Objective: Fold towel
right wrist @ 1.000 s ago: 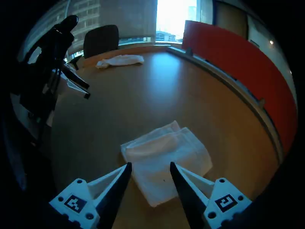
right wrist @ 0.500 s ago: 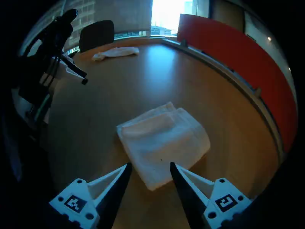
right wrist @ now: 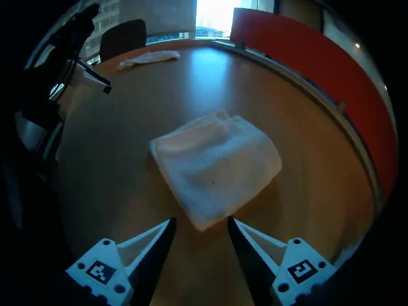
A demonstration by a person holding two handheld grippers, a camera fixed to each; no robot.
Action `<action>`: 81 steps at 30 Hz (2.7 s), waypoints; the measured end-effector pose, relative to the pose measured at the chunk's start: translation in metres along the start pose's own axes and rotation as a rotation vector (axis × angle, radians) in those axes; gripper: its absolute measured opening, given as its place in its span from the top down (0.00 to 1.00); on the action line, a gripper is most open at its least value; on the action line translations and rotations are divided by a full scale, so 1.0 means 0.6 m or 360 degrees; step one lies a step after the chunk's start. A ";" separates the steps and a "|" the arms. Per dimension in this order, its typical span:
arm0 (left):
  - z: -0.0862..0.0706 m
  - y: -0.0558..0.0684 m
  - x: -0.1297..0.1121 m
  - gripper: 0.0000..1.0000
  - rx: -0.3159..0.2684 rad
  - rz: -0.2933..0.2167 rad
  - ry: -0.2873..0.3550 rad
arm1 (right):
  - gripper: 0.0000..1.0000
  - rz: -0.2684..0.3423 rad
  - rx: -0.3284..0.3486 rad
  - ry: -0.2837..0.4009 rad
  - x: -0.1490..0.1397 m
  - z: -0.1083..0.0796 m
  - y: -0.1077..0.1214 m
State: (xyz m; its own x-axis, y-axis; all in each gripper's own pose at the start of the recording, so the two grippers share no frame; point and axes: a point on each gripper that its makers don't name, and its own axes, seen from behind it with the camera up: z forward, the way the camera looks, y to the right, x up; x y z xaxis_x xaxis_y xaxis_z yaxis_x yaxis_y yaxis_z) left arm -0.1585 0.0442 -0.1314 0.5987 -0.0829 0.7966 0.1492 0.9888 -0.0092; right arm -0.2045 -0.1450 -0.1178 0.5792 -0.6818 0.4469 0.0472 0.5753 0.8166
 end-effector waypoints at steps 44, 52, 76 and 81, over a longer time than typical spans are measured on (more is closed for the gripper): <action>-0.003 -0.003 -0.003 0.06 -0.0005 0.0000 0.0008 | 0.95 0.0108 -0.0014 0.0066 0.034 -0.018 0.006; -0.006 -0.002 0.006 0.06 -0.0016 0.0000 0.0035 | 0.94 -0.0014 -0.0039 0.0143 0.104 -0.050 0.026; -0.024 0.015 0.057 0.06 -0.0061 0.0030 0.0150 | 0.93 -0.0218 -0.0190 0.0406 0.300 -0.158 0.095; -0.027 0.023 0.059 0.06 -0.0076 0.0037 0.0160 | 0.93 -0.0194 -0.0224 0.0406 0.295 -0.175 0.117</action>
State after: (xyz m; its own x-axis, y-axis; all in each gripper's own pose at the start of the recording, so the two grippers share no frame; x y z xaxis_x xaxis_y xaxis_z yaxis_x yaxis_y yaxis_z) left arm -0.1226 0.0527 -0.1130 0.6779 -0.0746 0.7314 0.1704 0.9837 -0.0576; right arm -0.0134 -0.1776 -0.0196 0.7470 -0.6244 0.2282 0.2307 0.5655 0.7918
